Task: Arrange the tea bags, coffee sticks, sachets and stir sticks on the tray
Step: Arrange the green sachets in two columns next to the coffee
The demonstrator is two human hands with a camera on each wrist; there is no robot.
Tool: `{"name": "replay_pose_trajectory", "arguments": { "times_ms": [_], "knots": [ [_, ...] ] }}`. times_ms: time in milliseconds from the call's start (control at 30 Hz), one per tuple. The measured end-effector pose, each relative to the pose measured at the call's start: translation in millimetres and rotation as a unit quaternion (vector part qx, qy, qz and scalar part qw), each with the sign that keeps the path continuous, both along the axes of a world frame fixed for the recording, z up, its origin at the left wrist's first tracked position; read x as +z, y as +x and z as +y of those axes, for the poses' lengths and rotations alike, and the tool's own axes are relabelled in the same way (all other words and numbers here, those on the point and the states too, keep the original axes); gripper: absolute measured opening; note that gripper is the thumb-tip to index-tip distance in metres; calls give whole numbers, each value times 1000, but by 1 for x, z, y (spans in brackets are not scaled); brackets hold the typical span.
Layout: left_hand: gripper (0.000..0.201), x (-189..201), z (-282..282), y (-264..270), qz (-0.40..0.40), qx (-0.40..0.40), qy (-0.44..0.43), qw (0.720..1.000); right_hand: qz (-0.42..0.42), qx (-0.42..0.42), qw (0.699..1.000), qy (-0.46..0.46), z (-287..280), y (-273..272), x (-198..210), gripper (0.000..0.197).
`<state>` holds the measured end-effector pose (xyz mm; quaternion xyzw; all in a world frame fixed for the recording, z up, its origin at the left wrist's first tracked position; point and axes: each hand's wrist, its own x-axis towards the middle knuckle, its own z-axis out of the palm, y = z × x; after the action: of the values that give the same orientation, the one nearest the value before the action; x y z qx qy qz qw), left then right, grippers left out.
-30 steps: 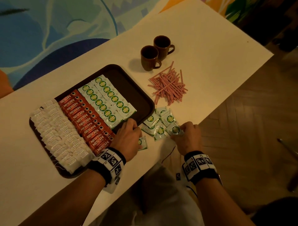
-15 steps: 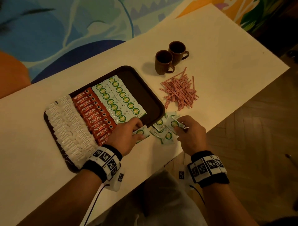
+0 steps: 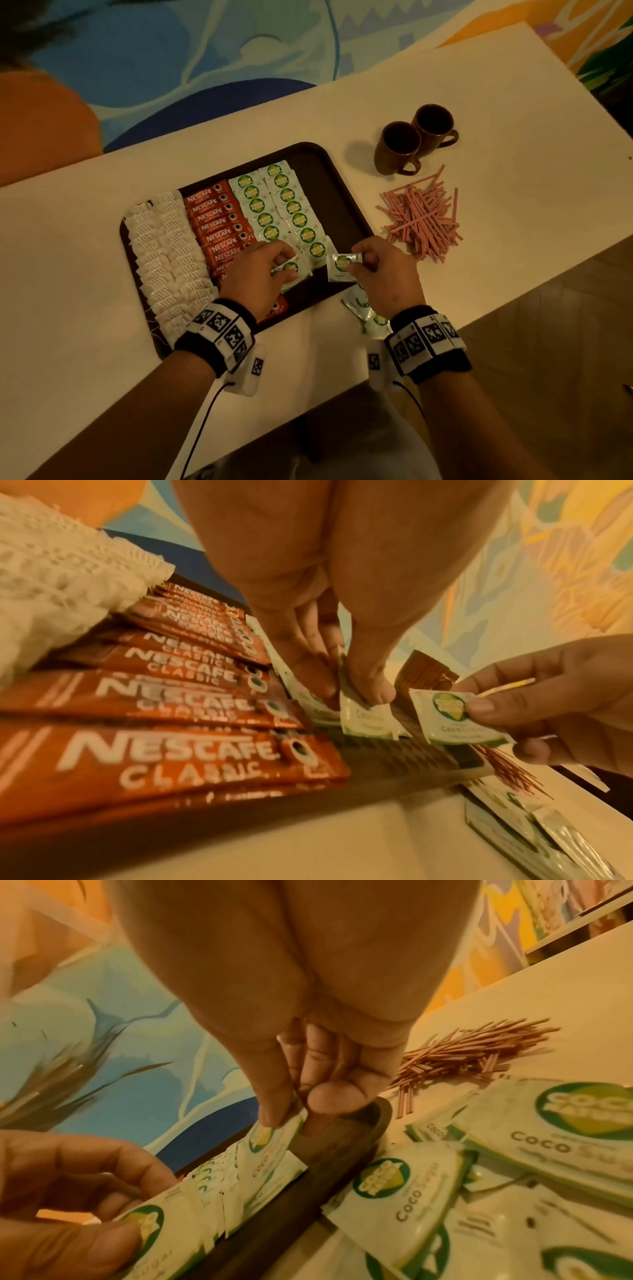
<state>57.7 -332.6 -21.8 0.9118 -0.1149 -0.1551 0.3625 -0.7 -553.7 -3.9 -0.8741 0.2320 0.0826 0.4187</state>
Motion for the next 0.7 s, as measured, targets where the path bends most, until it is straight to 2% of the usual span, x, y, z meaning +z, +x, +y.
{"name": "replay_pose_trajectory", "arguments": {
  "times_ms": [233, 367, 700],
  "knots": [
    [26, -13, -9, -8, 42, -11, 8, 999, 50, 21, 998, 10, -4, 24, -6, 32],
    [25, -16, -13, -8, 28, 5, 19, 999, 74, 47, 996, -5, -5, 30, -9, 34],
    [29, -28, -9, -6, 2, 30, 42, 999, 73, 78, 994, -34, 3, 42, -23, 37]
  ]
}}
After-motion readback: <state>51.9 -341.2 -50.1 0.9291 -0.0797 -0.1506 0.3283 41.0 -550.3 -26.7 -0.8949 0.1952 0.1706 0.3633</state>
